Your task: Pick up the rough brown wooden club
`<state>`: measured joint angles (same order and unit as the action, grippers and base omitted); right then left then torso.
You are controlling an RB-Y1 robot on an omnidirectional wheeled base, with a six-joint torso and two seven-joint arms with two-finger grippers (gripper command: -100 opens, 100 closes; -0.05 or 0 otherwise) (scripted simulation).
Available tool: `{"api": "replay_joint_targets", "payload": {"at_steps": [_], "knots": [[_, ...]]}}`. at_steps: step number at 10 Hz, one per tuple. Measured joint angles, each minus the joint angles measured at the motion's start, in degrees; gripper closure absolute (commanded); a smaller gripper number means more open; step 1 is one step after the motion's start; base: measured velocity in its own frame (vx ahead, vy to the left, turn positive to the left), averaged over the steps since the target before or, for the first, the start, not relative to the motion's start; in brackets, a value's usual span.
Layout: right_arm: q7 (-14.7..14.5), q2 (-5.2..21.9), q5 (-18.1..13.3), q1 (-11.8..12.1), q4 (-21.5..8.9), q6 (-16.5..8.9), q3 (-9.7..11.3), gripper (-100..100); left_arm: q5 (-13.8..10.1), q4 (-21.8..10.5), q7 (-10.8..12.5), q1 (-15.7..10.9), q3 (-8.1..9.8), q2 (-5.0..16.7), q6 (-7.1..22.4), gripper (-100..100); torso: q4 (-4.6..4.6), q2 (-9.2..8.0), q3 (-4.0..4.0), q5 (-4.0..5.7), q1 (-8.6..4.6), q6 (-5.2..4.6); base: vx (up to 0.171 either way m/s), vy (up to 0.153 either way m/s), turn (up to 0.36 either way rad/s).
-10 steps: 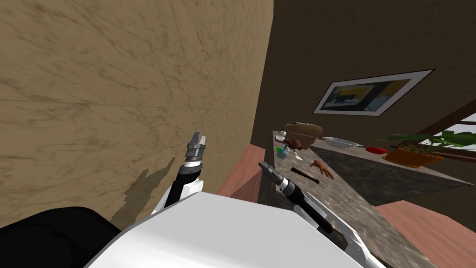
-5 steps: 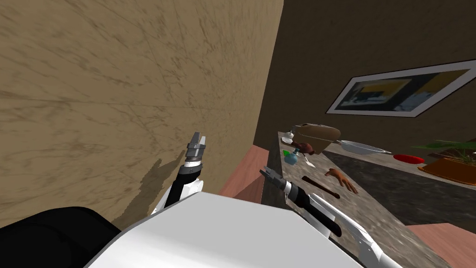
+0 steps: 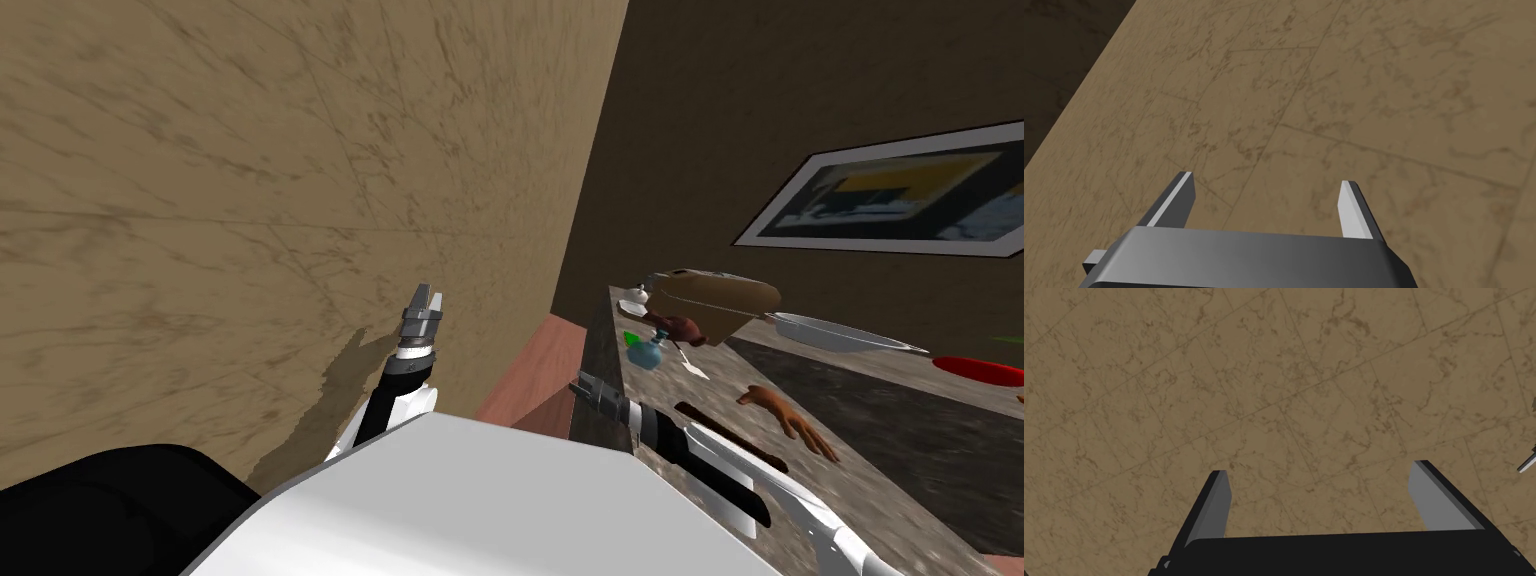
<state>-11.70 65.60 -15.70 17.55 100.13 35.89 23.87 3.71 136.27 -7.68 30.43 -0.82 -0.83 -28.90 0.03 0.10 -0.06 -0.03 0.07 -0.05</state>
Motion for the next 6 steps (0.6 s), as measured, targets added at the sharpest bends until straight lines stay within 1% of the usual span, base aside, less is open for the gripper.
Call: {"api": "replay_joint_targets", "payload": {"at_steps": [1, 3, 4, 5, 6], "knots": [[-0.1, 1.9, -0.3, -0.2, -0.4, 0.1, 0.4, -100, 0.0, 0.0, 0.0, 0.0, 0.0, 0.0, 0.0, 0, -0.01, -0.04, 0.02, 0.0, -0.02, -0.02, 0.059, 0.006, 0.098], [-0.5, 5.5, -1.2, -0.2, -2.3, 0.6, 1.3, -100, 0.0, 0.0, 0.0, 0.0, 0.0, 0.0, 0.0, 0, -0.01, -0.03, 0.01, 0.01, -0.05, -0.02, 0.066, -0.007, 0.098], [-0.8, 6.8, -2.3, -1.5, -5.0, 1.5, 2.8, -100, 0.0, 0.0, 0.0, 0.0, 0.0, 0.0, 0.0, 0, 0.0, 0.01, -0.01, 0.02, -0.07, 0.01, 0.054, -0.009, 0.052], [-1.1, 8.3, -2.5, -1.2, -6.0, 2.1, 2.9, -100, 0.0, 0.0, 0.0, 0.0, 0.01, 0.0, 0.0, 0, -0.01, -0.04, 0.02, 0.01, -0.07, -0.04, 0.056, -0.012, 0.087], [-1.2, 9.9, -3.3, -2.0, -7.8, 2.3, 4.0, -100, 0.0, 0.0, 0.0, 0.0, 0.0, 0.0, 0.0, 0, -0.01, -0.04, 0.02, 0.02, -0.08, 0.0, 0.05, -0.02, 0.054]]}}
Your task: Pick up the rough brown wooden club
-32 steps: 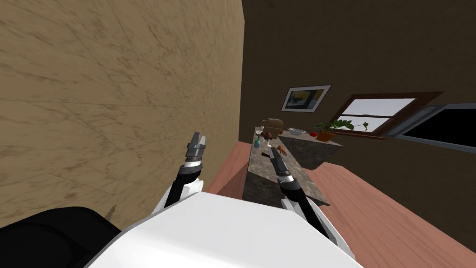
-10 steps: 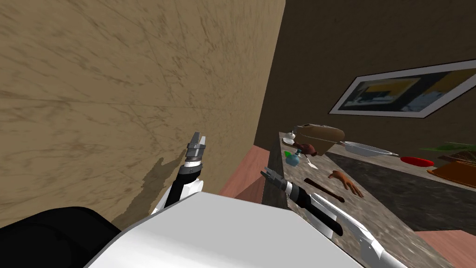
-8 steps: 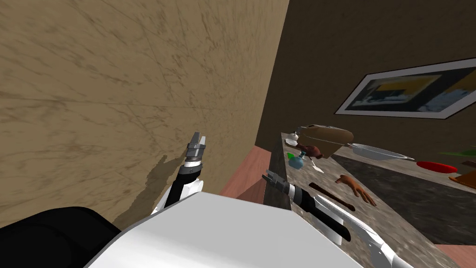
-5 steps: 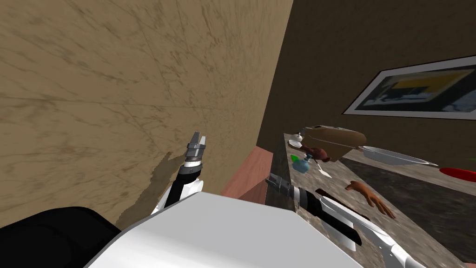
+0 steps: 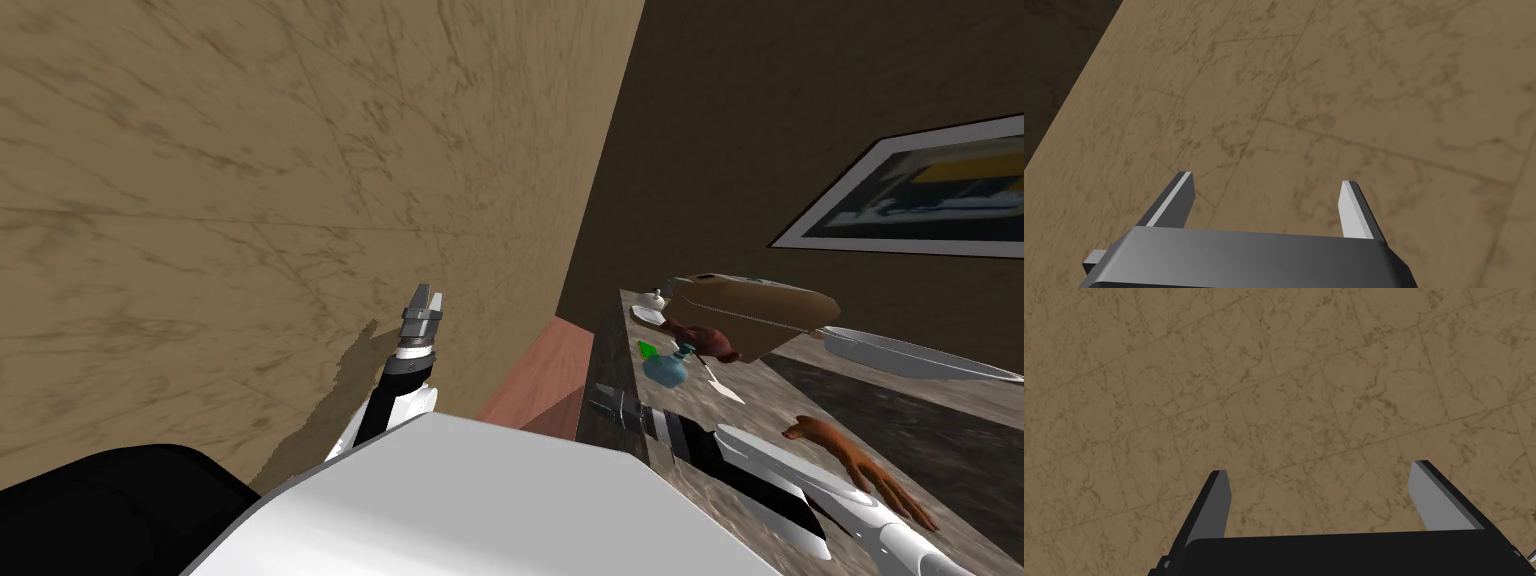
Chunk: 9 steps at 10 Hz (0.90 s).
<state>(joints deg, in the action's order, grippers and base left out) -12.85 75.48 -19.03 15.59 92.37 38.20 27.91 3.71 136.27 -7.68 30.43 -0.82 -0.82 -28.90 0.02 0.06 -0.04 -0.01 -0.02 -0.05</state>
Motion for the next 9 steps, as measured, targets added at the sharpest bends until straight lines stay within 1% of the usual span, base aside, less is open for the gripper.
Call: {"api": "replay_joint_targets", "payload": {"at_steps": [1, 2, 3, 4, 5, 6, 7, 8, 9], "knots": [[-0.2, 1.2, -0.5, 0.0, -0.7, 0.0, 0.5, -100, 0.0, 0.0, 0.0, 0.0, 0.0, 0.0, 0.0, 0, 0.0, -0.03, 0.02, 0.01, -0.01, -0.03, 0.054, -0.021, 0.085], [-0.9, 3.0, -0.8, 1.0, -1.4, 0.1, 0.7, -100, 0.0, 0.0, 0.0, 0.0, 0.0, 0.0, 0.0, 0, -0.01, -0.03, 0.02, 0.0, -0.02, -0.02, 0.046, -0.021, 0.051], [-1.5, 4.2, -1.1, 1.1, -2.8, 0.9, 1.0, -100, 0.0, 0.0, 0.0, 0.0, 0.0, 0.0, 0.0, 0, -0.01, -0.06, 0.03, 0.01, -0.02, -0.03, 0.05, -0.021, 0.082], [-1.7, 6.2, -1.6, 1.2, -3.7, 1.0, 1.6, -100, 0.0, 0.0, 0.0, 0.0, 0.0, 0.0, 0.0, 0, -0.01, -0.04, 0.03, 0.0, -0.02, -0.01, 0.059, -0.028, 0.143], [-2.5, 8.1, -2.3, 1.9, -5.0, 1.4, 2.3, -100, 0.0, 0.0, 0.0, 0.0, 0.0, 0.0, 0.0, 0, 0.0, -0.02, 0.01, 0.01, -0.04, -0.01, 0.045, -0.032, 0.038], [-2.7, 9.7, -2.7, 1.7, -6.0, 1.6, 2.8, -100, 0.0, 0.0, 0.0, 0.0, 0.0, 0.0, 0.0, 0, -0.01, -0.05, 0.02, 0.01, -0.05, -0.03, 0.04, -0.035, 0.064], [-2.3, 10.4, -4.6, -0.1, -8.2, 1.8, 4.8, -100, 0.0, 0.0, 0.0, 0.0, 0.0, 0.0, 0.0, 0, -0.01, -0.06, 0.03, 0.03, -0.07, -0.01, 0.027, -0.028, 0.038], [-2.8, 12.1, -4.2, 1.2, -8.8, 2.3, 4.4, -100, 0.0, 0.0, 0.0, 0.0, 0.0, 0.0, 0.0, 0, -0.03, -0.12, 0.07, 0.01, -0.04, -0.05, 0.026, -0.029, 0.046], [-3.6, 13.8, -4.3, 2.0, -10.2, 2.9, 4.6, -100, 0.0, 0.0, 0.0, 0.0, 0.0, 0.0, 0.0, 0, -0.03, -0.14, 0.08, 0.01, -0.04, -0.03, 0.032, -0.046, 0.109]]}}
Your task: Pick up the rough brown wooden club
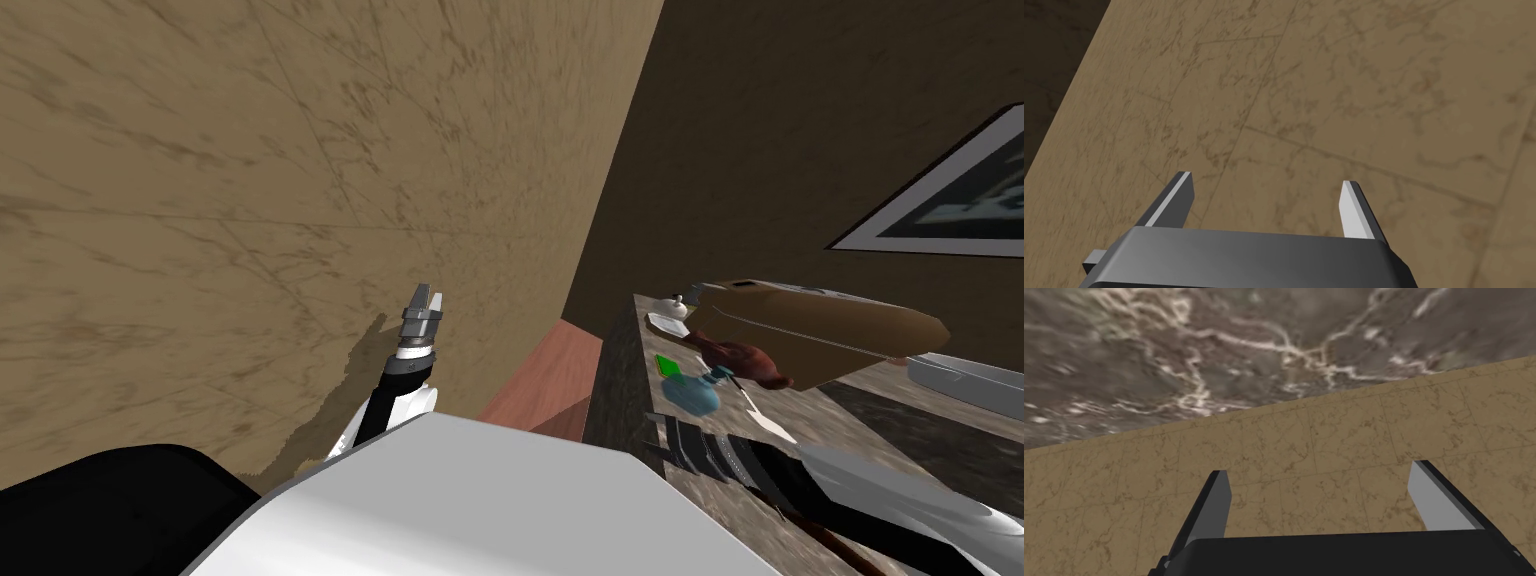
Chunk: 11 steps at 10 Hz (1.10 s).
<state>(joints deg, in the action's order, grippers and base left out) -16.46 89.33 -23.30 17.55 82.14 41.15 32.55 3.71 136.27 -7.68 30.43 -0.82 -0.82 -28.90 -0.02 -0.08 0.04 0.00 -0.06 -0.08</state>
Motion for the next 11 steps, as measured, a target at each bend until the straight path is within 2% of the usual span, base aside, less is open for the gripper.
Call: {"api": "replay_joint_targets", "payload": {"at_steps": [1, 2, 3, 5, 6, 7, 8, 9, 10, 11], "knots": [[-1.5, 1.9, 0.0, 2.0, -0.7, 0.0, 0.3, -100, 0.0, 0.0, 0.0, 0.0, 0.0, 0.0, 0.0, 0, 0.0, 0.0, 0.0, 0.01, -0.05, 0.0, 0.021, -0.042, 0.028], [-1.5, 2.9, -0.7, 1.4, -1.5, -0.1, 1.0, -100, 0.0, 0.0, 0.0, 0.0, 0.0, 0.0, 0.0, 0, 0.0, -0.01, 0.0, 0.02, -0.03, 0.0, 0.011, -0.02, -0.011], [-1.1, 2.5, -1.4, 0.5, -2.9, 0.5, 1.6, -100, 0.0, 0.0, 0.0, 0.0, 0.0, 0.0, 0.0, 0, -0.01, -0.05, 0.03, 0.02, 0.02, -0.01, 0.012, -0.025, 0.042], [-1.2, 4.2, -2.2, 1.1, -4.0, 0.6, 2.6, -100, 0.0, 0.0, 0.0, 0.0, 0.0, 0.0, 0.0, 0, -0.01, -0.05, 0.03, 0.02, 0.02, -0.01, 0.014, -0.032, 0.04], [-2.2, 5.0, -2.4, 1.7, -6.0, 1.5, 3.0, -100, 0.0, 0.0, 0.0, 0.0, 0.0, 0.0, 0.0, 0, -0.01, -0.06, 0.04, 0.01, -0.01, -0.01, 0.018, -0.063, 0.047], [-2.1, 5.5, -4.2, 0.6, -9.0, 2.9, 4.3, -100, 0.0, 0.0, 0.0, 0.0, 0.0, 0.0, 0.0, 0, -0.01, -0.05, 0.03, 0.03, -0.11, 0.0, 0.017, -0.051, 0.019], [-2.4, 6.1, -4.4, 1.2, -9.7, 3.1, 4.6, -100, 0.0, 0.0, 0.0, 0.0, 0.0, 0.0, 0.0, 0, -0.01, -0.05, 0.03, 0.05, -0.07, -0.01, 0.006, -0.045, 0.021], [-3.5, 7.3, -3.8, 3.0, -10.2, 3.0, 4.8, -100, 0.0, 0.0, 0.0, 0.0, 0.0, 0.0, 0.0, 0, -0.02, -0.09, 0.05, 0.02, -0.05, -0.02, 0.001, -0.062, 0.031], [-3.4, 7.9, -5.2, 2.5, -11.9, 3.5, 5.8, -100, 0.0, 0.0, 0.0, 0.0, 0.0, 0.0, 0.0, 0, -0.02, -0.1, 0.06, 0.04, -0.1, 0.0, -0.001, -0.072, 0.036], [-3.6, 9.1, -5.5, 3.8, -11.9, 3.0, 6.5, -100, 0.0, 0.0, 0.0, 0.0, 0.0, 0.0, 0.0, 0, -0.03, -0.12, 0.07, 0.05, -0.13, -0.02, -0.001, -0.046, 0.009]]}}
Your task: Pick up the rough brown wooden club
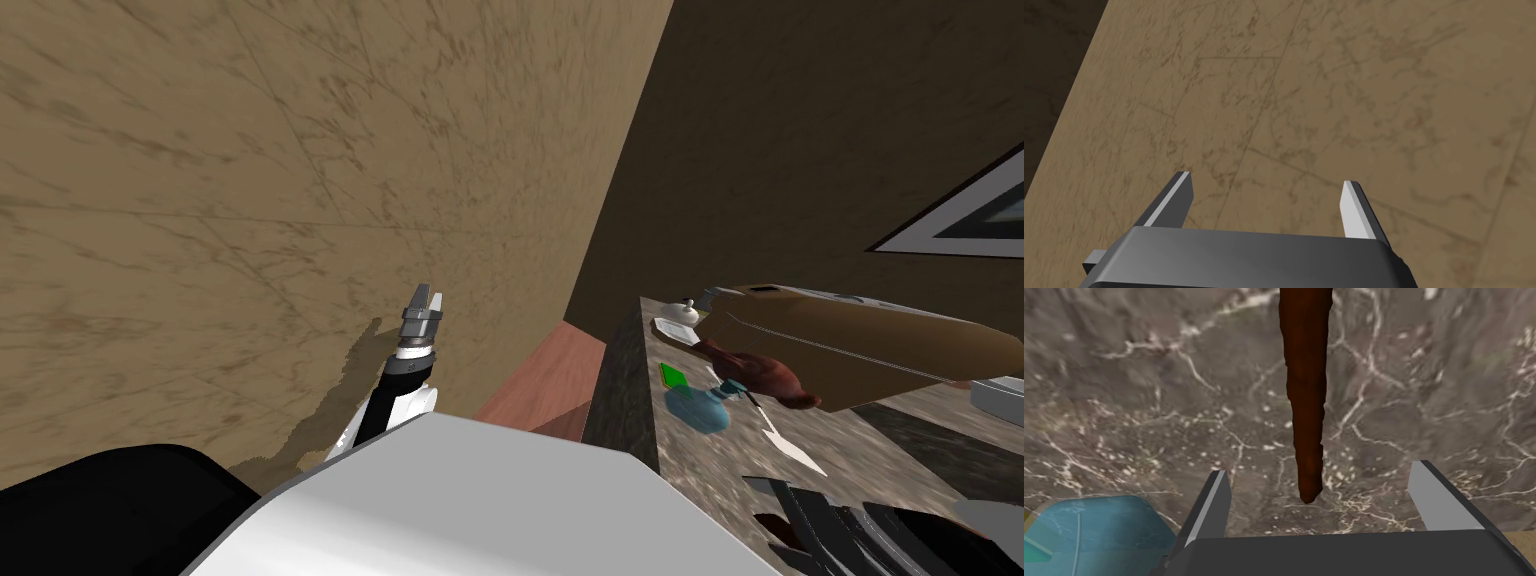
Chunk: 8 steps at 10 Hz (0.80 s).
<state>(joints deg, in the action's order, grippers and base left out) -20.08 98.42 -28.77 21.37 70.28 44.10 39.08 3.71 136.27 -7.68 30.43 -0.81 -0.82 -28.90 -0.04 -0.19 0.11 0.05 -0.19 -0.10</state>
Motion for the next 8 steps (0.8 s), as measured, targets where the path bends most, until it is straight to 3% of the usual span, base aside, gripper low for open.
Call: {"api": "replay_joint_targets", "payload": {"at_steps": [4, 5, 6, 8], "knots": [[-2.3, 1.3, -0.5, 2.5, -3.8, 0.9, 1.5, -100, 0.0, 0.0, 0.0, 0.0, -0.01, 0.0, 0.0, 0, -0.01, -0.03, 0.02, -0.05, 0.27, 0.0, -0.004, -0.005, 0.013], [-2.5, 1.3, -0.4, 2.6, -3.9, 0.9, 1.6, 0, 0.0, 0.0, 0.0, 0.0, -0.01, 0.0, 0.0, 0, -0.01, -0.01, 0.01, -0.05, 0.28, 0.02, 0.0, 0.0, 0.0], [-2.5, 1.3, -0.4, 2.6, -3.9, 0.9, 1.6, -100, 0.0, 0.0, 0.0, 0.0, -0.01, 0.0, 0.0, 0, 0.0, 0.0, 0.0, -0.05, 0.28, 0.02, 0.011, -0.002, 0.072], [-2.9, -0.9, -1.0, 3.0, -4.8, 0.1, 1.8, -100, 0.0, 0.0, 0.0, 0.0, -0.01, 0.0, 0.0, 0, 0.02, 0.08, -0.05, -0.04, 0.26, 0.02, 0.024, -0.001, 0.074]]}}
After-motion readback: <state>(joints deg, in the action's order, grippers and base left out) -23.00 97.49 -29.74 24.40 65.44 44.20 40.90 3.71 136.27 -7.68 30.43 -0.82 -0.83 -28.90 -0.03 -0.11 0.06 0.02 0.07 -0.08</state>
